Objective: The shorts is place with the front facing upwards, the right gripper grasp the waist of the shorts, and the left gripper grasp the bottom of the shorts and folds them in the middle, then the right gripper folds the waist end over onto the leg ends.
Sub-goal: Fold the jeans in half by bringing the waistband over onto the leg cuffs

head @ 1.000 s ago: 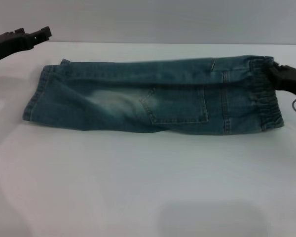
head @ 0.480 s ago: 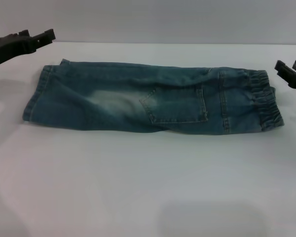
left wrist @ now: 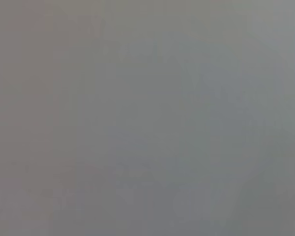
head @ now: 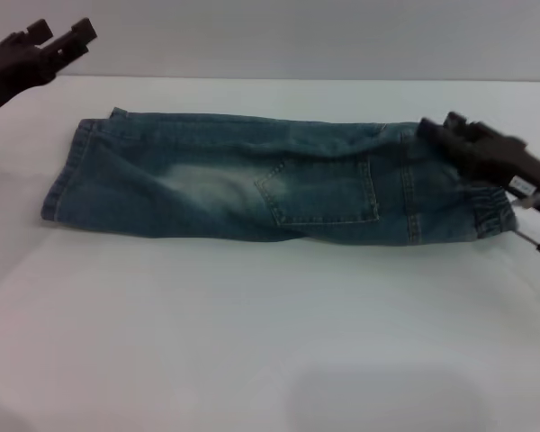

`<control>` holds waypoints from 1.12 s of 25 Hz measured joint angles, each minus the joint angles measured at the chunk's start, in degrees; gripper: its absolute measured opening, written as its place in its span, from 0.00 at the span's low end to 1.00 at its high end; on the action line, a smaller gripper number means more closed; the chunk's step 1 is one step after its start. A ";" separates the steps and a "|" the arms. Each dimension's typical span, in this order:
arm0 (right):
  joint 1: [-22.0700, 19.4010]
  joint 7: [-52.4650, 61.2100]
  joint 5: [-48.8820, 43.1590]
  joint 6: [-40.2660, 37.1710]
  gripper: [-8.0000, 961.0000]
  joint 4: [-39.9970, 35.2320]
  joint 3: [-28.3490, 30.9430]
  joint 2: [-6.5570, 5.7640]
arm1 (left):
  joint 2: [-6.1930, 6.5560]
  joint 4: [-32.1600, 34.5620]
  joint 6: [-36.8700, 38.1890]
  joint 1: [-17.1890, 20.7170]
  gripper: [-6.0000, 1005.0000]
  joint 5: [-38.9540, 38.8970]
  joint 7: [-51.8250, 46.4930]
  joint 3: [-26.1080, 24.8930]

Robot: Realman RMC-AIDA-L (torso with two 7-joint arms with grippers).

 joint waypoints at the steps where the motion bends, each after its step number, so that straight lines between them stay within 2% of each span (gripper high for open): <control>1: 0.07 -0.01 -0.01 0.94 0.60 0.30 -0.44 0.05 | 0.00 0.00 0.00 0.00 0.82 0.00 0.00 0.00; 7: 0.15 -0.17 0.25 7.43 0.60 0.20 -0.66 0.15 | 0.01 -1.39 0.56 1.76 0.82 -4.08 0.84 -0.08; 14: 1.64 2.84 0.40 17.04 0.60 0.89 -0.97 0.12 | 0.00 -2.14 0.90 2.09 0.82 -4.24 0.98 0.19; 18: 2.45 3.11 0.44 19.93 0.60 1.44 -0.56 0.15 | -0.06 -2.52 1.01 2.00 0.82 -4.29 1.00 0.26; 24: 1.48 2.91 1.92 19.78 0.60 0.64 -0.22 0.07 | -0.09 -2.89 2.04 2.17 0.82 -4.31 1.10 0.30; 28: -0.26 1.43 5.43 15.16 0.60 -0.22 -0.02 -0.02 | -0.09 -4.28 5.51 2.30 0.82 -4.57 3.71 -0.08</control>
